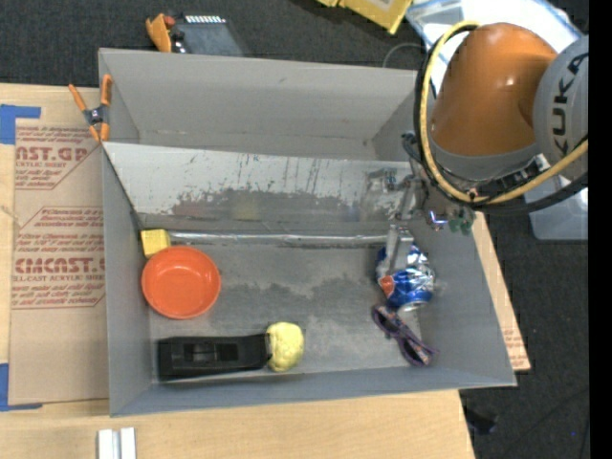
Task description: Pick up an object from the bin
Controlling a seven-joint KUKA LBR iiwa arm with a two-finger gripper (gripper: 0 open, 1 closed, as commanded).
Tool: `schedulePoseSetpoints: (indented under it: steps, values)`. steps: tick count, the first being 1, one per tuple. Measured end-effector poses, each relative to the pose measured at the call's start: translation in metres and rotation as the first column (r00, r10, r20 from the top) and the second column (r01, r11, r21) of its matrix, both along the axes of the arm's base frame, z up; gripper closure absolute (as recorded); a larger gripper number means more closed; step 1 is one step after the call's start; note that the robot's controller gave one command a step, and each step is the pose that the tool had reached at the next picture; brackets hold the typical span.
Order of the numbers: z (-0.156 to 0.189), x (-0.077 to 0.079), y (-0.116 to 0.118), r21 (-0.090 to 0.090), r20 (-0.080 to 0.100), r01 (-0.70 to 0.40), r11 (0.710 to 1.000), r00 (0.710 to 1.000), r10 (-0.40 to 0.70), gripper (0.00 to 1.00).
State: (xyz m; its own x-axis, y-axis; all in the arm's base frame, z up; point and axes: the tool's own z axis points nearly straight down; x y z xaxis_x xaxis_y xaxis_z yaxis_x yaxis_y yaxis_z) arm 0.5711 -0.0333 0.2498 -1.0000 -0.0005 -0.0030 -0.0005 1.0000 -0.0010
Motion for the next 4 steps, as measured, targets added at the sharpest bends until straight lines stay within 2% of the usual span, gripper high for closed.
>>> schedulePoseSetpoints:
  steps: [1, 2, 3, 4]
  values:
    - [0.000, 0.000, 0.000, 0.000, 0.000, 0.000, 1.000, 1.000, 0.000, 0.00]
    - [-0.009, -0.006, 0.044, -0.001, 0.002, -0.085, 0.996, 0.996, 0.085, 0.00]
    - [-0.009, -0.007, 0.080, 0.002, 0.002, -0.098, 0.995, 0.995, 0.098, 0.00]
    - [0.000, 0.002, 0.119, 0.000, 0.004, -0.114, 0.993, 0.993, 0.114, 0.00]
